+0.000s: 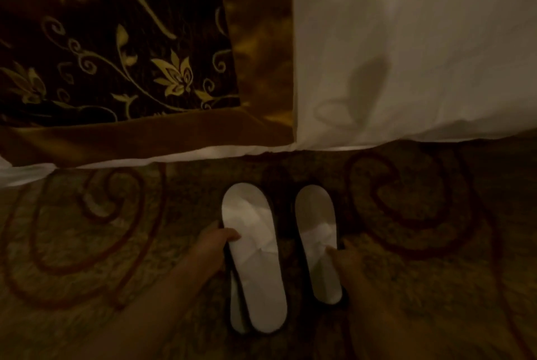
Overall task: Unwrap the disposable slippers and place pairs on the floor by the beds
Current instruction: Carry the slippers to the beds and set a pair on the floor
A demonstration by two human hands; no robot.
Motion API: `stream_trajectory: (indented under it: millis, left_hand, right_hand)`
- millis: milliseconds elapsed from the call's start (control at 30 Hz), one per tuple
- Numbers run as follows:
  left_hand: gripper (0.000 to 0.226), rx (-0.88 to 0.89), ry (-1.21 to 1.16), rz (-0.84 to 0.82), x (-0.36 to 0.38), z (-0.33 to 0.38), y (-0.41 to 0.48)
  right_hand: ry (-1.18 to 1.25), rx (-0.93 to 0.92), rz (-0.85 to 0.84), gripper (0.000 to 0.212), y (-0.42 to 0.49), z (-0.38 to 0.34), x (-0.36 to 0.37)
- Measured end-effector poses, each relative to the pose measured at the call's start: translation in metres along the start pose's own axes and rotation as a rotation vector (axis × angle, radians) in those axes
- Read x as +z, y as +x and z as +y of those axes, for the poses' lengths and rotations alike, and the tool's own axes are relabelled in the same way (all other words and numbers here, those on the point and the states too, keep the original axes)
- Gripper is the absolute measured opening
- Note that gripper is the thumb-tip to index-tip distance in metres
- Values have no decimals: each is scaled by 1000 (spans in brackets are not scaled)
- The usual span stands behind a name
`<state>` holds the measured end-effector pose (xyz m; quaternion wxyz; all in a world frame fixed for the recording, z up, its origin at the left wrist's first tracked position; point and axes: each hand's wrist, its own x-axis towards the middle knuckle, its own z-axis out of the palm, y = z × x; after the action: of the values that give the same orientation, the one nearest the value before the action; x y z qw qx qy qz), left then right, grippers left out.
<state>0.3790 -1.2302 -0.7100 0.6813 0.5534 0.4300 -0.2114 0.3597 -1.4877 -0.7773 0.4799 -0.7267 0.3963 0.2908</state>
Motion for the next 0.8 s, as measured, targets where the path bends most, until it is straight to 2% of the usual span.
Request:
stream_trajectory:
  millis: [67, 167, 233, 300, 333, 433, 533, 667, 733, 800]
  left_hand:
    - [47, 5, 39, -29, 1, -2, 4]
    - [47, 33, 121, -77, 6, -2, 3]
    - [49, 54, 188, -86, 11, 0, -6]
    - [50, 74, 268, -81, 15, 6, -24]
    - [50, 90, 318, -78, 16, 10, -34]
    - [51, 137, 487, -89, 21, 31, -75]
    - [51, 204, 690, -114, 29, 68, -126]
    - [44, 356, 881, -242, 39, 133, -207]
    - [38, 438, 919, -319, 40, 171, -252]
    - [41, 510, 950, -340, 36, 208, -293]
  right_hand:
    - [-60, -42, 56, 39, 1, 4, 4]
    - [-71, -122, 57, 58, -2, 4, 11]
    - [-209, -190, 134, 56, -14, 1, 7]
    - [-314, -318, 272, 44, -32, -9, 1]
    - [-312, -385, 281, 40, -46, -17, -2]
    - [-294, -559, 203, 39, -100, -56, -15]
    - [-385, -813, 117, 47, -164, -105, -29]
    - [-492, -1018, 43, 64, -257, -180, -54]
    - [-612, -1099, 18, 65, -301, -219, -72]
    - [-699, -1124, 6, 58, -338, -255, -89]
